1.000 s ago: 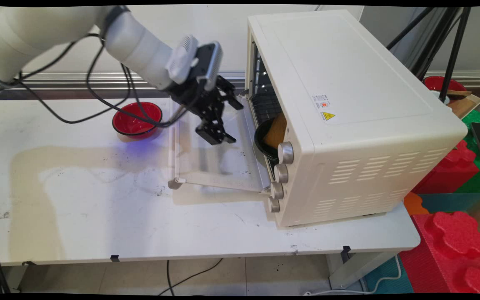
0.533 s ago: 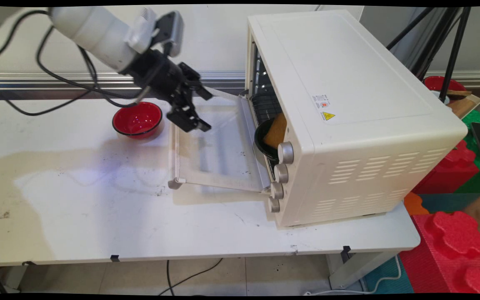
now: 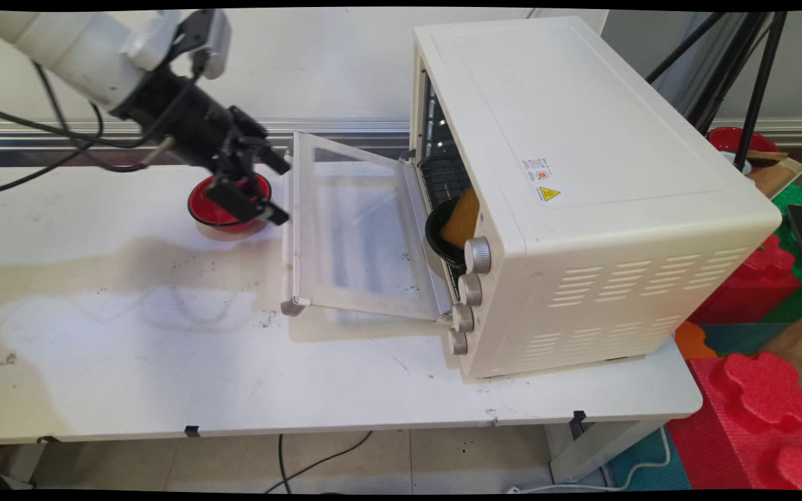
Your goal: Close the oven
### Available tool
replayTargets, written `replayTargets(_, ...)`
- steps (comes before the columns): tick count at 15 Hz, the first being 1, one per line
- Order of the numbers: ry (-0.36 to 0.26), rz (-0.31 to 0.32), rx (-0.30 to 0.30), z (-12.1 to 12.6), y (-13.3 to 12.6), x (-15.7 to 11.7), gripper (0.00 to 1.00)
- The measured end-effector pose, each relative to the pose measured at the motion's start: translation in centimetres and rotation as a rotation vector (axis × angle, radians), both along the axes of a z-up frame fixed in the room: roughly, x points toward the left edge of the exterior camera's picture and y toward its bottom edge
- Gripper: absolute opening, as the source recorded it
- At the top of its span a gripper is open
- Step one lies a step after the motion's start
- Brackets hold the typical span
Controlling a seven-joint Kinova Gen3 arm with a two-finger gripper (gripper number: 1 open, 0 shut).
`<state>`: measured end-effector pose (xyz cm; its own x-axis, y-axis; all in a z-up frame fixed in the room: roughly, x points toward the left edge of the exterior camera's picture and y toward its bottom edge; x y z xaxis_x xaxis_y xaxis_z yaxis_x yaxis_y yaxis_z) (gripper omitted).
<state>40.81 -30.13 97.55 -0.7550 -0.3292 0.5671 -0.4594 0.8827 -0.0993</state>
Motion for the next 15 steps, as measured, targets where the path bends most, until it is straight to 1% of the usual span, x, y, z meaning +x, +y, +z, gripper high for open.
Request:
replayTargets(4, -0.033, 0.013, 0.036, 0.0, 1.5, 2.1, 1.00)
replayTargets(7, -0.057, 0.025, 0.062, -0.4, 2.1, 3.4, 1.00)
replayTargets(11, -0.100, 0.032, 0.090, -1.6, 2.4, 4.6, 1.00)
replayTargets(15, -0.135, 0.033, 0.115, -3.5, 2.3, 5.0, 1.00)
